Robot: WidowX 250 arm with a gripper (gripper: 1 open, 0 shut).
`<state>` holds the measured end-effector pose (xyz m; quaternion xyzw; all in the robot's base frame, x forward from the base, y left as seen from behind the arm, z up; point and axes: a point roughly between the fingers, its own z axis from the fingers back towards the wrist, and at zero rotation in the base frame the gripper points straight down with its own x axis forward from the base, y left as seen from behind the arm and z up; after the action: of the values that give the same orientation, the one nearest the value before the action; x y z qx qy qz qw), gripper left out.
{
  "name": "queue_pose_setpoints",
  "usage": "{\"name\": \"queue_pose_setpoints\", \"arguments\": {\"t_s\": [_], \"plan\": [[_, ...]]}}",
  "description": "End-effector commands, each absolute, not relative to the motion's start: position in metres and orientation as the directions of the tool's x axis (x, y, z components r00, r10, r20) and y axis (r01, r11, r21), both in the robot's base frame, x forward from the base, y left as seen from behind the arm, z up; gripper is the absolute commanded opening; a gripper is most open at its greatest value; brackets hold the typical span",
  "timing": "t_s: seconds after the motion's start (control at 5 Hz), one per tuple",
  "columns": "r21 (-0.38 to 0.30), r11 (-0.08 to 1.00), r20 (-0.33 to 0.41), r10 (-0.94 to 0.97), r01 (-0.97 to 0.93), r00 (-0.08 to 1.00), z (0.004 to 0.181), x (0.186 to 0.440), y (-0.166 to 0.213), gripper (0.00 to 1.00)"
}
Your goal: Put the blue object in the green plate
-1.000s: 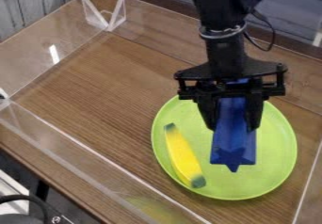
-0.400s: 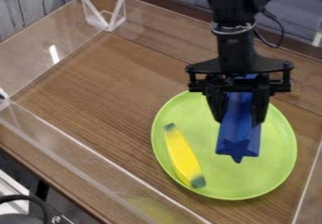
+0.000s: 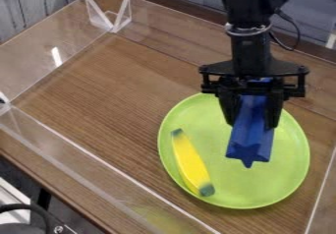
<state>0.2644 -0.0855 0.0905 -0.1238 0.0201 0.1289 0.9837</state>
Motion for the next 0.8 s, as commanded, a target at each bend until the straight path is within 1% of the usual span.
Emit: {"name": "queue_pose_setpoints", "arguments": {"t_s": [0.0,0.6], "plan": [[-0.252,0.941,-0.026,0.226,-0.225,0.974,0.1025,0.2745,-0.0843,0.00],[-0.239,0.957,-0.034,0.164,-0.168,0.986,0.0968,0.2745,-0.0823,0.00]]}}
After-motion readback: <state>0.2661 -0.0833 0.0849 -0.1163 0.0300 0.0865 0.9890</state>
